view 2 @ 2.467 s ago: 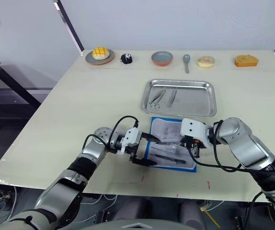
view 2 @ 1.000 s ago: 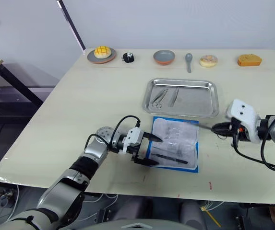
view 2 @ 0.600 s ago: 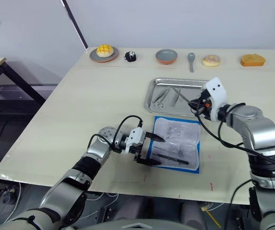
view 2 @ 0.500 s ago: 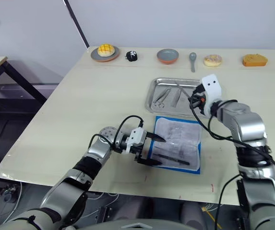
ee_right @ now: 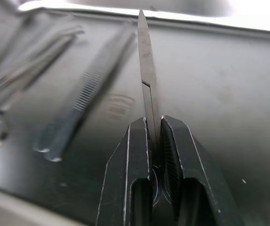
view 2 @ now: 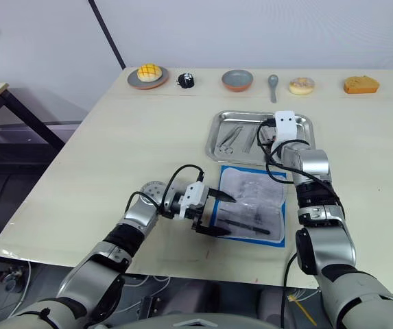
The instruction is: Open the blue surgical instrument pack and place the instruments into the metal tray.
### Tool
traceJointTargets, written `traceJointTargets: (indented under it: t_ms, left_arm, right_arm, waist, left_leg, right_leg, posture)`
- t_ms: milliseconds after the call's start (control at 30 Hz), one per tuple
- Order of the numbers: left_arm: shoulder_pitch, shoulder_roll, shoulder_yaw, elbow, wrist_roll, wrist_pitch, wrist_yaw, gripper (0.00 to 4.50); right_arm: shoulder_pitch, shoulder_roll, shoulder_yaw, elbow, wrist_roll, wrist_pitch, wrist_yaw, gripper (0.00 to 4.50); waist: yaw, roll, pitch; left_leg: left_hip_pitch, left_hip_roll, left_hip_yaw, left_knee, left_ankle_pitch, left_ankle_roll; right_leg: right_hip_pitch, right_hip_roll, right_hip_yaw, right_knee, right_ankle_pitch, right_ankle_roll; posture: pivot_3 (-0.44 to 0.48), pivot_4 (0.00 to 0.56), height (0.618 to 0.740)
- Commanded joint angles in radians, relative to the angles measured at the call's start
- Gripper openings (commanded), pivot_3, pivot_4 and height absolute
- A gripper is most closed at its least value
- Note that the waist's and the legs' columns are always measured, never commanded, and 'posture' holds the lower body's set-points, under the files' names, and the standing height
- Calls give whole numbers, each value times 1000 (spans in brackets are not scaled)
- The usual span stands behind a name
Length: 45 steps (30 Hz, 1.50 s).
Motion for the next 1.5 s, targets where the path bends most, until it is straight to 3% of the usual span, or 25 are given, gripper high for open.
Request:
traceJointTargets:
  t_ms: [33,200,233,300,500,533,667,800,933,1133,1500]
  left_arm:
    - [60,5,-49,146,89,65,37,4500]
    - [63,4,-49,150,92,59,39,4500]
    - [63,5,-49,150,92,59,39,4500]
    - [65,5,-48,149,93,59,40,4500]
    - [67,8,-47,146,92,61,39,4500]
    - [67,8,-47,145,92,61,39,4500]
    - [63,4,-48,150,94,59,40,4500]
    - [61,-1,-49,155,95,56,41,4500]
    - [62,-3,-48,155,95,54,41,4500]
    - [64,-2,-45,153,97,54,38,4500]
    - [75,-3,-49,147,101,44,28,4500]
  right_arm:
    - [-57,28,-37,41,14,-38,-32,96]
    - [-71,31,-26,78,-1,-57,-13,96]
    - [-68,29,-17,72,-6,-59,-6,953]
    - [-57,23,-6,48,-10,-52,8,1634]
    - [-23,-25,2,-98,-5,-19,41,4222]
    - [-13,-32,3,-136,-1,-8,49,4442]
    - [67,-82,29,-336,25,14,129,4442]
    - [215,-158,69,-535,68,-175,331,4442]
    - [339,-246,66,-681,134,-191,473,4442]
    - [614,-453,-65,-865,332,-306,828,4442]
    - [917,-719,-375,-884,567,-332,1216,4442]
  waist:
    - [-1,1,0]
    - [-1,3,-1]
    - [-2,3,-1]
    - [-3,3,-1]
    - [-2,3,0]
    - [-2,3,0]
    - [-1,1,1]
    - [-1,0,2]
    - [0,-1,3]
    - [0,-3,4]
    - [3,-4,5]
  left_leg:
    - [0,0,0,0,0,0]
    - [0,-1,-1,0,1,1]
    - [0,-1,-1,0,1,1]
    - [0,-1,-1,0,1,1]
    - [0,-2,-1,0,2,2]
    - [0,-2,-1,0,2,2]
    - [0,-2,-1,0,2,2]
    - [0,-2,-2,0,2,2]
    - [0,-3,-2,0,2,2]
    - [-3,-5,-4,1,2,2]
    - [-3,-5,-4,0,2,2]
  right_leg:
    - [0,0,0,0,0,0]
    - [0,1,-1,1,1,1]
    - [0,1,-2,1,1,2]
    - [0,1,-3,1,1,2]
    - [0,1,-3,1,1,2]
    - [0,1,-3,1,1,2]
    - [0,1,-3,1,1,3]
    - [0,1,-4,1,1,3]
    - [0,2,-4,1,-1,9]
    - [1,0,-5,-1,-2,12]
    - [0,-2,-4,-1,-2,13]
  posture:
    - [0,150,740]
    - [0,150,740]
    - [0,150,740]
    - [0,150,740]
    - [0,150,740]
    - [0,150,740]
    - [0,150,740]
    - [0,150,740]
    - [0,150,740]
    - [0,150,740]
    - [0,150,740]
